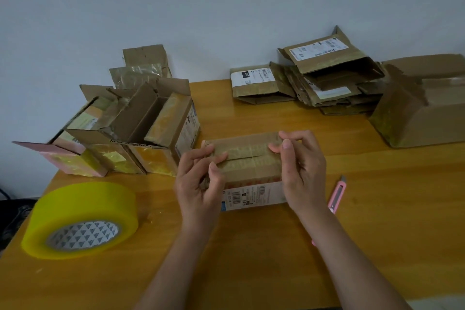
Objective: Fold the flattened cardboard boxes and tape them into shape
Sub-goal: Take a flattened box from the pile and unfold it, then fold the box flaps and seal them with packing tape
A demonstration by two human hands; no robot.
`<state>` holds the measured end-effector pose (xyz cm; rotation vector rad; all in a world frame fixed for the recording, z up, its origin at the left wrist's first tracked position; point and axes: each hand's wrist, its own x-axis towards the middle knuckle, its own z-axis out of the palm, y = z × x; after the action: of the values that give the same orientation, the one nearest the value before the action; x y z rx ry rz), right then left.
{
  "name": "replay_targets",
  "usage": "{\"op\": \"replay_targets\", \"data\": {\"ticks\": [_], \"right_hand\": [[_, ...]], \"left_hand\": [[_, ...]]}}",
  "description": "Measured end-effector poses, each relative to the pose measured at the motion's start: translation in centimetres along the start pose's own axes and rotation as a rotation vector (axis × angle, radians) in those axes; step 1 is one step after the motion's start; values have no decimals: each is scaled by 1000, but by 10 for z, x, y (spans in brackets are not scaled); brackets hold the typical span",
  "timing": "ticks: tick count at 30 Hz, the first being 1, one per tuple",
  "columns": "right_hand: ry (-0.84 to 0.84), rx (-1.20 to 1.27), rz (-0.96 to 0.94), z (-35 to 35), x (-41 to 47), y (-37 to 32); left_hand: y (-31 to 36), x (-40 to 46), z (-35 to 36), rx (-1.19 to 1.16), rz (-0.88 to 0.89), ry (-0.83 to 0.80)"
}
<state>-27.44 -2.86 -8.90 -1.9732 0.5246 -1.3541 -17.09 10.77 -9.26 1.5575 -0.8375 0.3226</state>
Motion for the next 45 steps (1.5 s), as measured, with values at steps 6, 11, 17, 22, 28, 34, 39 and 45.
{"op": "replay_targets", "data": {"ticks": [6,11,17,22,28,34,39,45], "right_hand": [[-40,-81,-49,-7,-7,2],[-153,-164,62,-15,-8,-7],[-241,-568,-65,-26,-1,-33],[-218,-557,-115,-20,-3,-63],[-121,-322,-305,15,-28,-105],[-588,-85,-202,69,-72,-137],[-899,-7,68,105,-89,-129],[-793,150,168,130,-97,-108]], "left_hand": [[4,0,-7,52,-7,-87],[15,0,-12,125,-94,-188],[39,8,-32,275,-73,-357],[60,15,-71,378,52,-221],[59,2,-142,545,129,92],[27,-31,-190,514,-372,228],[-13,-44,-200,161,-796,218],[-23,-44,-188,-31,-812,270]]}}
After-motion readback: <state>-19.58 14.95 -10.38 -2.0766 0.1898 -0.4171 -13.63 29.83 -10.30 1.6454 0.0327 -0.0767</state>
